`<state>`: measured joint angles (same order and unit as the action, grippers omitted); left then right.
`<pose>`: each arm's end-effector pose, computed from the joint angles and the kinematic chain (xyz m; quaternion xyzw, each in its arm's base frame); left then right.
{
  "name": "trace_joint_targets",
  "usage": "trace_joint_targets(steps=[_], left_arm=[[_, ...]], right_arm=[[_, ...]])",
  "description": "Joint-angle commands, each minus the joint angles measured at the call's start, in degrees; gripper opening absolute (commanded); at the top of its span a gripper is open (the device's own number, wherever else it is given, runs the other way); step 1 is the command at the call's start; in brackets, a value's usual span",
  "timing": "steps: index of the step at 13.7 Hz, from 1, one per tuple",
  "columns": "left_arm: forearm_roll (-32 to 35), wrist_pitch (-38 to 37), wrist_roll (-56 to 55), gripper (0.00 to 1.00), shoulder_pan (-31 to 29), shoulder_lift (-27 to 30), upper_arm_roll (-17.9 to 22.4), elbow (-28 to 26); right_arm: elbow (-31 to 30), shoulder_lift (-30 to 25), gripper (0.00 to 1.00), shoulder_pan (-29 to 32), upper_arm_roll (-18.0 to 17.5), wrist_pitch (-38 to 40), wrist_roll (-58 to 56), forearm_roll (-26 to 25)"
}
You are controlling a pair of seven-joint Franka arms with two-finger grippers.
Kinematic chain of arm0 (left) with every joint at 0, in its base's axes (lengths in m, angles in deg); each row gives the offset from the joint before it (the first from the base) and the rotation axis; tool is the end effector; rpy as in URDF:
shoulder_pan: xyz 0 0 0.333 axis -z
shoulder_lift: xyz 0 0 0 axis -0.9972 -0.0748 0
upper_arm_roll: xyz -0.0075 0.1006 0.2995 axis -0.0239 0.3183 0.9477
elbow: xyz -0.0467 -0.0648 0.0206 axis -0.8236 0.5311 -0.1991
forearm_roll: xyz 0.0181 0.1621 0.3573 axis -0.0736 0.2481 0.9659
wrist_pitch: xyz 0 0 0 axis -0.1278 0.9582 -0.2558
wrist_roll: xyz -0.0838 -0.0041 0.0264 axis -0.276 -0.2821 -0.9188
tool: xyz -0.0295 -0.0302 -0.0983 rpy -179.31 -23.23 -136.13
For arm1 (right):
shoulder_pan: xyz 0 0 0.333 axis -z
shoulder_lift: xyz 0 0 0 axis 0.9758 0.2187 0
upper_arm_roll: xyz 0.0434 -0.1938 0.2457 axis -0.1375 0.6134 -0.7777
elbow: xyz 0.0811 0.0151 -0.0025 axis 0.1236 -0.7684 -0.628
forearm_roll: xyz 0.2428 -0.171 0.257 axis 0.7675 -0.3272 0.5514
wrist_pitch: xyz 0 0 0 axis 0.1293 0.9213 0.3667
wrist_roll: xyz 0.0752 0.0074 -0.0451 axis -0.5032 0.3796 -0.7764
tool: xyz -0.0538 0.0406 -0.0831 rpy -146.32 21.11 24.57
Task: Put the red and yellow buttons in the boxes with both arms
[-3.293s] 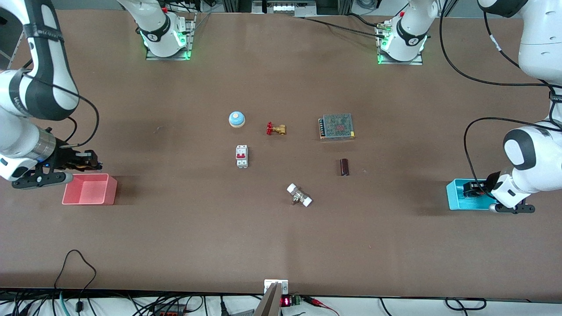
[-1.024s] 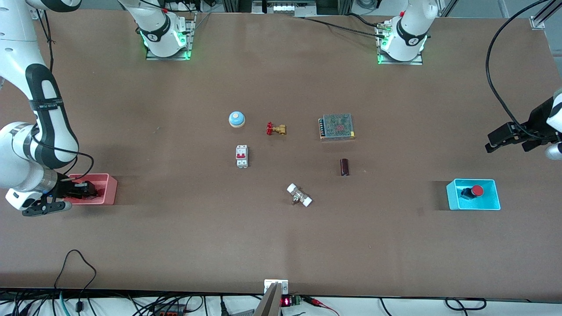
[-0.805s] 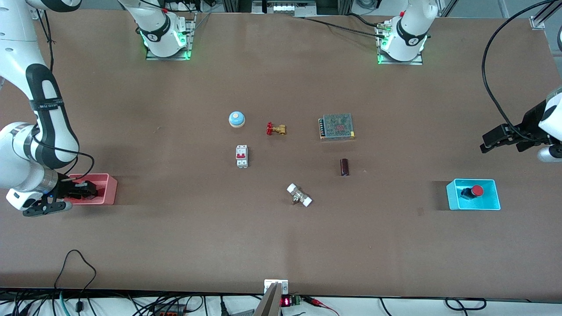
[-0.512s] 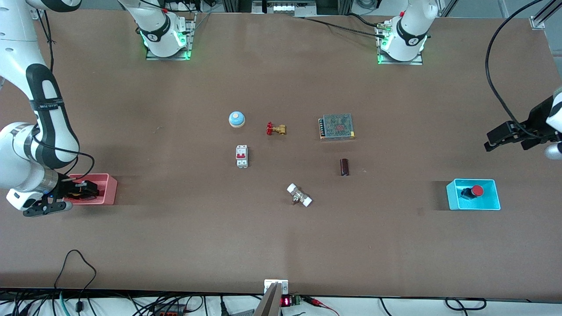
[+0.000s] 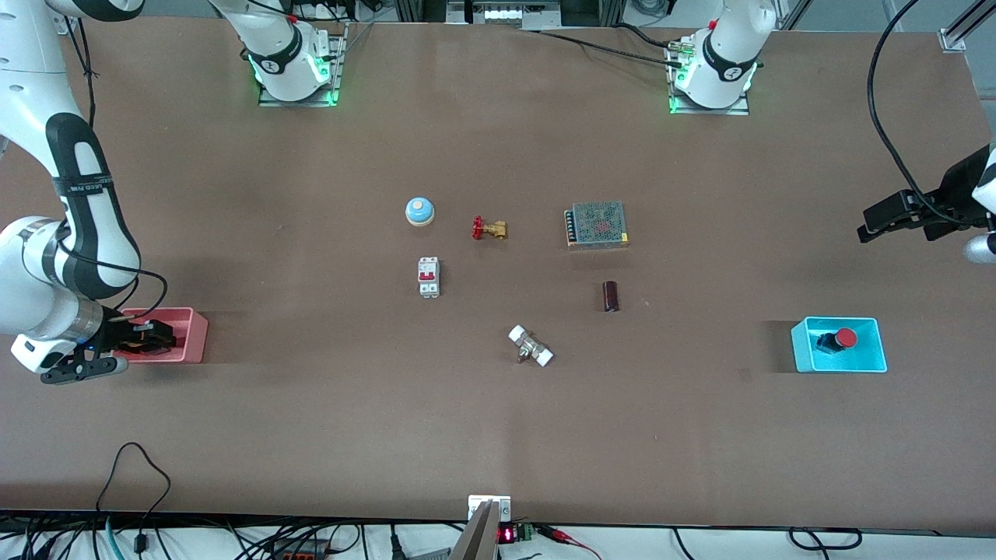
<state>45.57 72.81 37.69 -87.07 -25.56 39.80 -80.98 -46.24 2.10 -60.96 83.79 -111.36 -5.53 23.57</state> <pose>0.5959 0.0211 0.5928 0.9992 0.0332 0.0025 0.0226 0.6887 -0.1643 0.2297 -0.9952 -0.0937 -0.0219 0.0193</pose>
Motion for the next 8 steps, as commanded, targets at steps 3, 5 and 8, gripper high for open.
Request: trace_joint_targets(steps=[3,5,8], left_arm=[[0.63,3.11,-0.48,1.00,0.13,3.43,-0.32,-4.78],[0.63,2.67,-0.57,1.00,0.13,3.34,-0.41,-4.77],[1.15,2.76,-0.48,1.00,-0.22,2.99,-0.23,-4.69]], right_arm=[[0.95,1.05,0.77,0.64,-0.64,0.36,-0.99,3.48],[0.95,1.14,0.77,0.47,-0.64,0.36,-1.69,3.39],[0.95,1.32,0.77,0.38,-0.73,0.45,-0.56,3.65]])
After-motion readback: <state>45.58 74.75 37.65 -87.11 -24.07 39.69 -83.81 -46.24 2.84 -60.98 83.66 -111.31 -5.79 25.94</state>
